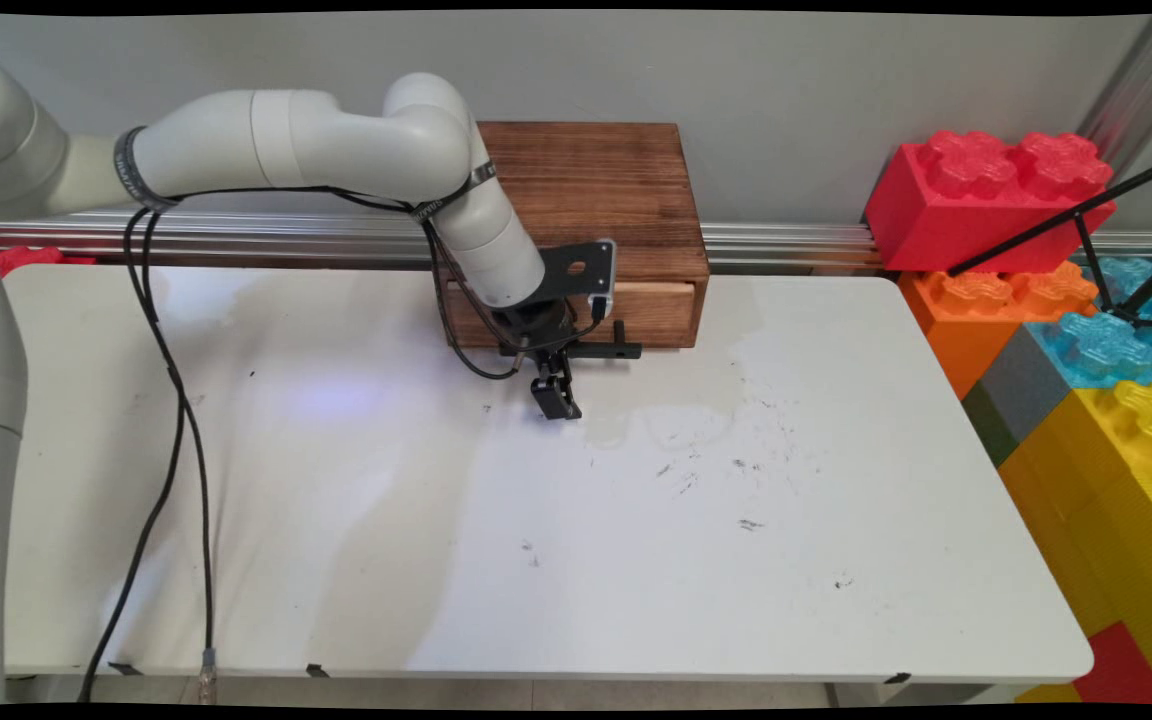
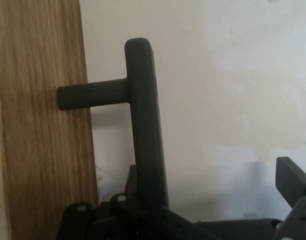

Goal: Open the drawer

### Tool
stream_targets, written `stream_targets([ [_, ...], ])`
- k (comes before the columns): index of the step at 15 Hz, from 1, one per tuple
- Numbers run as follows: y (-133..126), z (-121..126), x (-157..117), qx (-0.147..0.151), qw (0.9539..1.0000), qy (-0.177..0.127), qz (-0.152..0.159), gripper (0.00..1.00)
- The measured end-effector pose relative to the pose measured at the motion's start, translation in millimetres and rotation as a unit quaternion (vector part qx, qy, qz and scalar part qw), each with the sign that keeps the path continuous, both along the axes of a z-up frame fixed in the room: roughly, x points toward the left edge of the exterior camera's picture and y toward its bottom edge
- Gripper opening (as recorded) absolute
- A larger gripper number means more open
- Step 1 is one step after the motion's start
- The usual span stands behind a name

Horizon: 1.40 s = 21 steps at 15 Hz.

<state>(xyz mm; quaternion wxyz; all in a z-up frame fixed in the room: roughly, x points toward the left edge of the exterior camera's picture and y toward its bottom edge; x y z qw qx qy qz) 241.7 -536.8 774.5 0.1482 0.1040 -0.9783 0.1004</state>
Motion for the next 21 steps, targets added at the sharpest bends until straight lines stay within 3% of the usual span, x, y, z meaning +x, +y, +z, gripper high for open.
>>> stream_targets([
  [12,54,-3,-15,0.024,0.9996,0.015,-0.004,1.0],
  [21,102,-1,-25,0.045,0.9984,0.032,0.013,1.0],
])
